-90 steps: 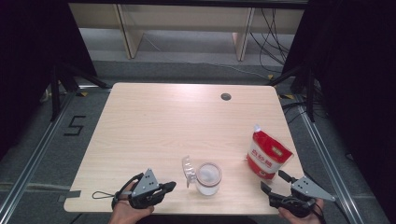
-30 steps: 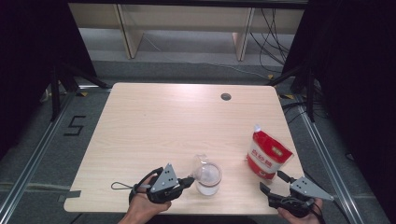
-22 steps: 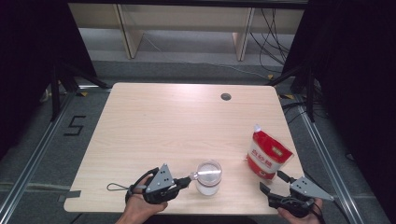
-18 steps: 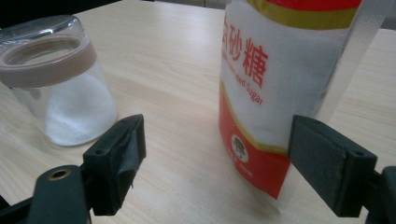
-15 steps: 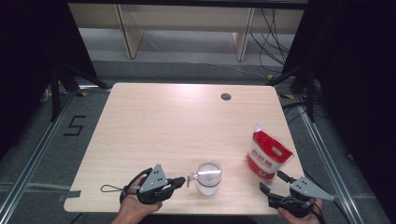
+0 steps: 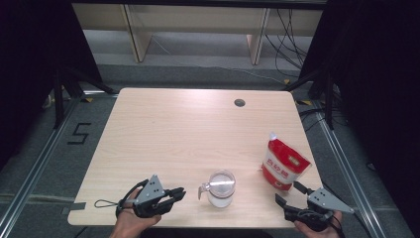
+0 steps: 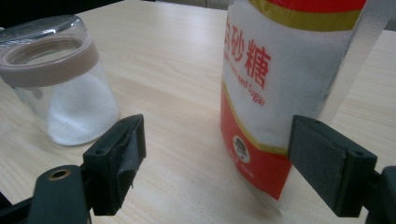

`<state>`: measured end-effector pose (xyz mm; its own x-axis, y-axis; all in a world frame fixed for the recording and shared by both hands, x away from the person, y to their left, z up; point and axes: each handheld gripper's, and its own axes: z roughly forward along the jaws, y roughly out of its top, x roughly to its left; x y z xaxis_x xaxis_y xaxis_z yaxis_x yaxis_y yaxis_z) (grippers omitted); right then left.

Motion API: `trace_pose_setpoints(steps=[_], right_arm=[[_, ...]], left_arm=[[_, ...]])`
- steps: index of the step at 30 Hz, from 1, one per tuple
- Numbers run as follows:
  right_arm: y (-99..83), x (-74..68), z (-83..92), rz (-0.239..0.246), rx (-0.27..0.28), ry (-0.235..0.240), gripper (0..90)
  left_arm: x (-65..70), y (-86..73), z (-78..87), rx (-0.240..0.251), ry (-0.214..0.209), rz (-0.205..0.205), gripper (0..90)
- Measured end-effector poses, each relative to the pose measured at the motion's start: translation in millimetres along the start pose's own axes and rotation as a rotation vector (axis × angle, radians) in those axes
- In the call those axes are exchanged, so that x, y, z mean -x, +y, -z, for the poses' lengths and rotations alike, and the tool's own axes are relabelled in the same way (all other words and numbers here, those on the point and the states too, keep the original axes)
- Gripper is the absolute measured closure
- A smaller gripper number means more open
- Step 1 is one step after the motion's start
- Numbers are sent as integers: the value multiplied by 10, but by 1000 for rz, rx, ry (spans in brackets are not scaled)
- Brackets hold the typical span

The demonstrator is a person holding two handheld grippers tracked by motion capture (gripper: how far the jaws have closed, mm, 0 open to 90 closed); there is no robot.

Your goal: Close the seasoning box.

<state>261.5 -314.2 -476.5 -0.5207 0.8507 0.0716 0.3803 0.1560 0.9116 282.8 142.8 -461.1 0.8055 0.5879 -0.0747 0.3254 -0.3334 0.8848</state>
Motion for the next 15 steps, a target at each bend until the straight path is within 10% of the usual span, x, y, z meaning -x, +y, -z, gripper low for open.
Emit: trace_pose_setpoints(steps=[15], right_arm=[[2,18,0,38,7,-19,202]], left_arm=[[-110,-169,161,-14,37,39,727]])
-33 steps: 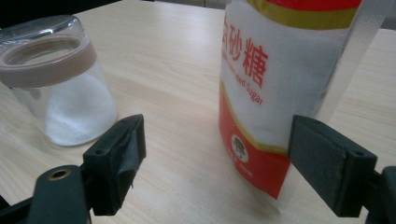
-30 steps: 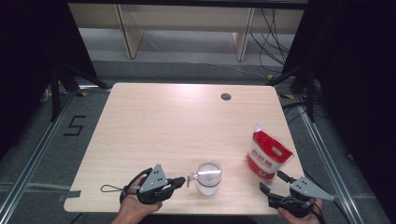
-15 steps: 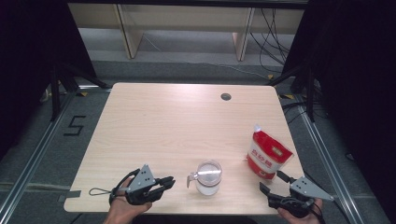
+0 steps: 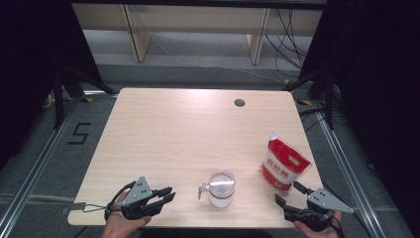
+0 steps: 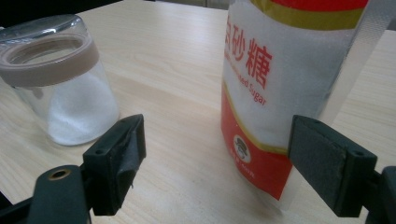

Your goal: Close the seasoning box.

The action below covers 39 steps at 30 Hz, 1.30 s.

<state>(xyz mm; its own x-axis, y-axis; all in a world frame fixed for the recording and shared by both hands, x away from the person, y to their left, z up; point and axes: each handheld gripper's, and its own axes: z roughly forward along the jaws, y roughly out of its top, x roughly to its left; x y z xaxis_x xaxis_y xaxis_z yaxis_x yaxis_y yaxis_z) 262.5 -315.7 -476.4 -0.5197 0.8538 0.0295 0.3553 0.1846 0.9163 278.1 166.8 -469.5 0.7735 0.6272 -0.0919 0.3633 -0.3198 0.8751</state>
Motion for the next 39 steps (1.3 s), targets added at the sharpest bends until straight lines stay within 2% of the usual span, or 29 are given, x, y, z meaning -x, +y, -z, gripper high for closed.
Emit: trace_pose_setpoints(steps=[3,4,5,6,7,12,13,17,18,21,22,23,25,26,30,32,35,39], right_arm=[[2,-3,-1,-3,5,1,202],[2,-4,-2,-4,5,1,202],[2,-5,-2,-3,5,1,202],[2,-5,-2,-3,5,1,202],[2,-7,-4,-3,6,1,202],[1,-9,-4,-5,4,1,202],[0,-19,-4,-21,-3,8,202],[-2,-15,-10,-10,0,7,199],[-2,-15,-11,-10,-1,6,200],[-1,-20,-6,-17,-4,11,198],[-3,-14,-13,-6,-2,6,198],[0,-23,-6,-16,-3,15,197],[1,-19,-2,-7,-4,7,196],[1,-19,-1,-7,-4,6,196],[0,-18,-1,-7,-4,6,193],[1,-22,-3,-10,-6,10,192],[0,-20,-2,-9,-3,4,192],[2,-18,-1,-7,-3,2,191]], left_arm=[[-6,-19,13,-6,11,-1,666],[-25,-26,22,-17,13,-19,666],[-15,-42,23,-11,15,10,641],[-27,-46,31,-12,17,5,616],[-29,-59,43,-16,18,20,584],[-59,-78,58,-27,12,3,509],[-47,-91,53,-28,9,39,459],[-58,-125,40,-26,-9,43,399],[-65,-134,52,-42,1,39,377],[-66,-149,59,-40,13,35,329],[-65,-157,58,-39,15,30,314],[-64,-162,61,-41,16,31,305],[-57,-175,66,-42,17,36,292],[-67,-178,75,-49,21,17,288],[-61,-207,77,-40,19,42,243],[-56,-217,89,-53,35,40,215],[-64,-224,88,-34,30,52,200],[-71,-229,96,-36,27,45,181]])
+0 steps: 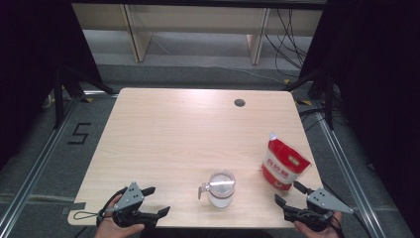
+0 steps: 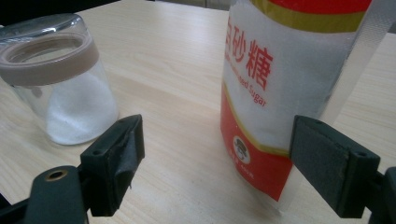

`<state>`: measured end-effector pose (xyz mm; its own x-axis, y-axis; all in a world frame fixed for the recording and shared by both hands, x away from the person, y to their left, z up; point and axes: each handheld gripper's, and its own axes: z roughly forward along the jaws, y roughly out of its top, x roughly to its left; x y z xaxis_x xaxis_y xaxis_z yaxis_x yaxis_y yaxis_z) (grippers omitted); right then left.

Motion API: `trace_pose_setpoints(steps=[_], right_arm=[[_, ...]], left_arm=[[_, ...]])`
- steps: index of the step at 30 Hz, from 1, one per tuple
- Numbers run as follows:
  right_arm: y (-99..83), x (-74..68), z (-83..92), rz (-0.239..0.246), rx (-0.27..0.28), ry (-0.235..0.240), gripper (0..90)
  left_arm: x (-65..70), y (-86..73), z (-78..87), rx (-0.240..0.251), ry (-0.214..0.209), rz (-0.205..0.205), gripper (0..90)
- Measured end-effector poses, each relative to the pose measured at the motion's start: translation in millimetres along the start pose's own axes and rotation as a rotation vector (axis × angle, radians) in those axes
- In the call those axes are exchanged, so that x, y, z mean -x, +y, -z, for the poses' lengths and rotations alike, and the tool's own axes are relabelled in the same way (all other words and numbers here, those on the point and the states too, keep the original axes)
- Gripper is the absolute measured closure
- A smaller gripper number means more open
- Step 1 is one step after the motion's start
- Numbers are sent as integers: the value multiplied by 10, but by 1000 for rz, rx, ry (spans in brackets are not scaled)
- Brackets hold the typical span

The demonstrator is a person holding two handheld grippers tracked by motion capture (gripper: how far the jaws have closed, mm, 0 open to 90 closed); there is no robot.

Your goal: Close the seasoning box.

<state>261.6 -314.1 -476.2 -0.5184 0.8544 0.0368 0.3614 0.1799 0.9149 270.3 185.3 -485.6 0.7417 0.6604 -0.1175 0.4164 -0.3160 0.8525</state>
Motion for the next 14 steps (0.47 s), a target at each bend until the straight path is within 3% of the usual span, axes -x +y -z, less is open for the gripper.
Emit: trace_pose_setpoints(steps=[4,6,7,9,14], right_arm=[[-2,-8,2,-10,-6,4,190],[-1,-14,4,-22,-6,2,190],[0,2,-1,-1,2,2,190],[1,0,1,-2,2,2,190],[0,-4,0,-3,-3,1,190]], left_arm=[[4,4,0,-3,3,17,171],[-10,7,3,-2,6,4,170],[-15,8,1,2,7,-1,170],[-6,-1,-2,1,10,29,170],[-24,3,-7,-7,3,-8,170]])
